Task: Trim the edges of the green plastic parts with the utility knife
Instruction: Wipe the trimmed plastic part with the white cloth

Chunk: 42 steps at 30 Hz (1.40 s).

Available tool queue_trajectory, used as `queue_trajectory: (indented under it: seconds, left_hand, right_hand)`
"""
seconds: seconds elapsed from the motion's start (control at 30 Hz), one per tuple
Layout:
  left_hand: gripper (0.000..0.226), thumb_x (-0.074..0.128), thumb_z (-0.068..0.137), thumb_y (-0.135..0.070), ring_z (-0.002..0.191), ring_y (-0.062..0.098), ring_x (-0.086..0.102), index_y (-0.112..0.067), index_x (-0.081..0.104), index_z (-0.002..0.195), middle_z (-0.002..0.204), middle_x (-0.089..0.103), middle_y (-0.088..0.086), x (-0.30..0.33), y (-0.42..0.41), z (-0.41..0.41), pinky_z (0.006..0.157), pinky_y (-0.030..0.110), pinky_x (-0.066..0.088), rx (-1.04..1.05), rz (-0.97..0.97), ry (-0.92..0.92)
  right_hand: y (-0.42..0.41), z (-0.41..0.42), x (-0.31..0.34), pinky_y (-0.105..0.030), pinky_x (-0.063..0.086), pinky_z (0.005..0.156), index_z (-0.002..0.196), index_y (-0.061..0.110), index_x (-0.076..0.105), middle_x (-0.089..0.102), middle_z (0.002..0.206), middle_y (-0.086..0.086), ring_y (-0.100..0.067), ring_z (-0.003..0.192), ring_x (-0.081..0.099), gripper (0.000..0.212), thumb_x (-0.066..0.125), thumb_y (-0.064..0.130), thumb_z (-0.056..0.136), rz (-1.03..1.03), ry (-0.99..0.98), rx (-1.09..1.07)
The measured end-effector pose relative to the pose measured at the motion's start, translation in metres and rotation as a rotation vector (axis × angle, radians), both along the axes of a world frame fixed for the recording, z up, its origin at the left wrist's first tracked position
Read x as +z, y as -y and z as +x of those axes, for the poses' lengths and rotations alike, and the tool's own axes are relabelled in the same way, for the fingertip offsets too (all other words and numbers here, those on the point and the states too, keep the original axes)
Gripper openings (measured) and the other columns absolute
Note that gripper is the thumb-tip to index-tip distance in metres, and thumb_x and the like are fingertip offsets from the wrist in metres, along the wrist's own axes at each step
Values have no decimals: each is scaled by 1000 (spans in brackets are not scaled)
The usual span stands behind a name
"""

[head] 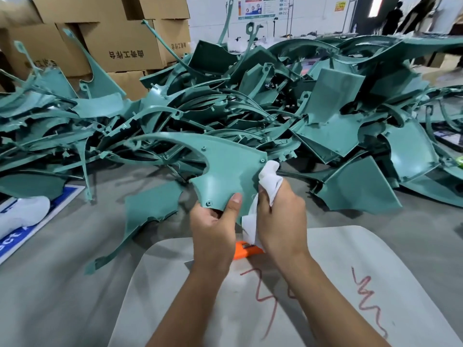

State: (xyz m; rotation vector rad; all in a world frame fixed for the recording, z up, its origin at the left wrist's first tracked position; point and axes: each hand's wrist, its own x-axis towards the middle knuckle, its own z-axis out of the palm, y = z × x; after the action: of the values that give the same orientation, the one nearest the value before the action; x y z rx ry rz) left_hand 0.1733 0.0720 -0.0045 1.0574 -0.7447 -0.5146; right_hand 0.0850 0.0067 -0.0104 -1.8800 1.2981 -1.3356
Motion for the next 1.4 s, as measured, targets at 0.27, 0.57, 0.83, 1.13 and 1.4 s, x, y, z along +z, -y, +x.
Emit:
queue_trajectory:
  seconds: [0.27, 0.57, 0.83, 1.13, 1.4]
  left_hand:
    - [33, 70, 89, -5, 105, 22, 74, -30, 76, 110, 112, 78, 3, 4, -9, 17, 83, 30, 60, -340, 72, 112]
    - [35, 77, 84, -12, 111, 27, 72, -13, 73, 119, 120, 75, 10, 0, -15, 56, 83, 28, 59, -499, 137, 106]
    - [45, 78, 78, -31, 115, 29, 70, -22, 73, 121, 123, 73, 11, 3, -21, 72, 87, 36, 59, -514, 186, 154]
    - [30, 56, 98, -19, 111, 25, 71, -17, 67, 125, 121, 74, 8, -1, -12, 31, 85, 26, 58, -356, 4, 168]
    - [24, 59, 98, -40, 108, 14, 70, -34, 67, 119, 117, 74, -7, -8, -5, 34, 90, 30, 58, 99, -54, 305]
  right_hand:
    - [24, -22, 9, -31, 29, 57, 91, 15, 51, 58, 70, 3, -13, 64, 54, 25, 53, 34, 107, -49, 136, -50]
    - [32, -46, 27, -44, 46, 70, 104, 24, 49, 63, 89, 4, -28, 83, 58, 29, 40, 52, 105, -199, -409, 228]
    - [30, -55, 45, -34, 52, 62, 88, 28, 56, 67, 71, 11, -11, 65, 64, 25, 53, 42, 108, 113, -80, 458]
    - [25, -42, 57, -12, 51, 61, 94, 34, 73, 73, 76, 21, 7, 69, 68, 28, 50, 35, 111, 346, 259, 651]
    - [16, -32, 51, -29, 52, 92, 144, 21, 52, 74, 113, -8, -18, 104, 67, 33, 50, 25, 111, 69, 67, 583]
